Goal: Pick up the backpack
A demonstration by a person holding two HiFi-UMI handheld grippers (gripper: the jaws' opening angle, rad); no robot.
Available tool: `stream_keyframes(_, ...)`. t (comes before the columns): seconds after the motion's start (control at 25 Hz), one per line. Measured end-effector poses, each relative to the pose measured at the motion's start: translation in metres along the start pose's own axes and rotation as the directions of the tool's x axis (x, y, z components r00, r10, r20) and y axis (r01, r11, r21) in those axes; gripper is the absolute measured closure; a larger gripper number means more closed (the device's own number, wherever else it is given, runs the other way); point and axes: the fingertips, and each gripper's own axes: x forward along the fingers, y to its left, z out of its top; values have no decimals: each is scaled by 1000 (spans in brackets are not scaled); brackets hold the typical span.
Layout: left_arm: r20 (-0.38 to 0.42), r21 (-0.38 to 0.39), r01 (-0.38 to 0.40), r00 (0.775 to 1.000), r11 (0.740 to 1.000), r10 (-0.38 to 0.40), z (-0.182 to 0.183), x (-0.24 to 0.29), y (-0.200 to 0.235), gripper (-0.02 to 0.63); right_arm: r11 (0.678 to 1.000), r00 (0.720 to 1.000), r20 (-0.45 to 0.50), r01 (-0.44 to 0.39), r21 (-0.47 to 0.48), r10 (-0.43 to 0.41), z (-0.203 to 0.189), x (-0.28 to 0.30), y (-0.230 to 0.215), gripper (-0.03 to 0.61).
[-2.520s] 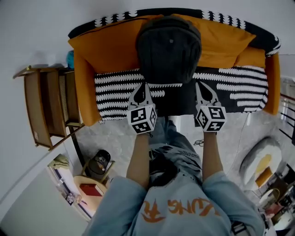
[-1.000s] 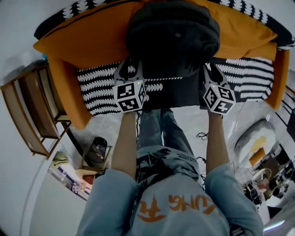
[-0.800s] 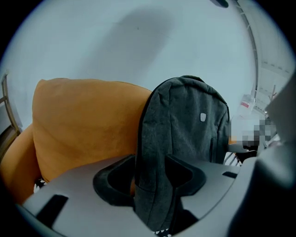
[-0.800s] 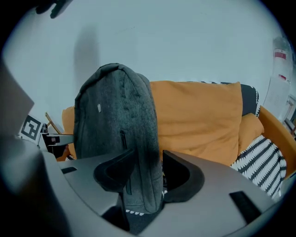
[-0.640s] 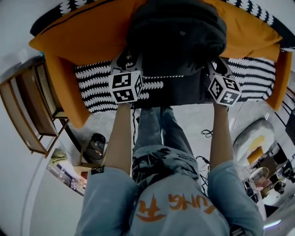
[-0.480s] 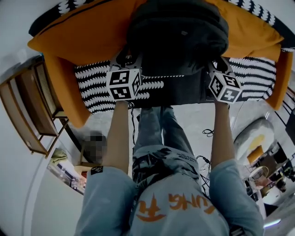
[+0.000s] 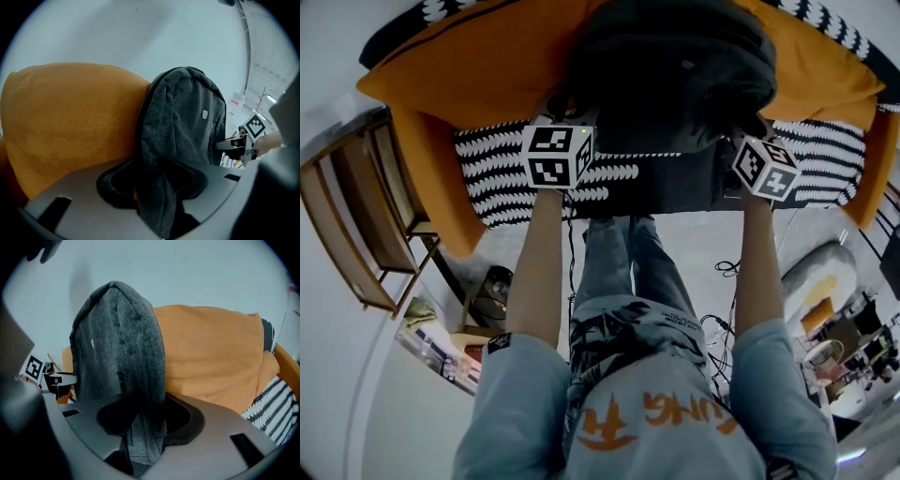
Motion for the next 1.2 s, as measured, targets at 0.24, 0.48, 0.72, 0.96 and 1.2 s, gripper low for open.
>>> stream_keyframes(0.24, 7, 25, -42, 999, 999, 41, 0, -9, -9, 451, 1000, 999, -33, 1, -1, -1, -3, -11, 5, 472)
stream_keyframes(0.48, 28, 32, -51, 998, 998, 50, -6, -36, -28, 480, 999, 1000, -18, 9, 40, -9, -17, -40, 12, 499)
stream_keyframes(0.72, 50, 38, -66, 997, 997, 64, -17, -76, -51, 496, 999, 1000, -7, 1, 44, -1, -36, -78, 21, 520)
stream_keyframes(0.96, 108, 28, -119, 987, 992, 115, -17, -115, -71, 497, 1000, 999, 45, -12, 21, 11, -35, -118, 33, 531)
stream_keyframes(1.2, 169, -5, -139, 976, 990, 138, -8, -160, -105, 497, 999, 993, 114, -29, 16, 27, -32, -173, 36, 531)
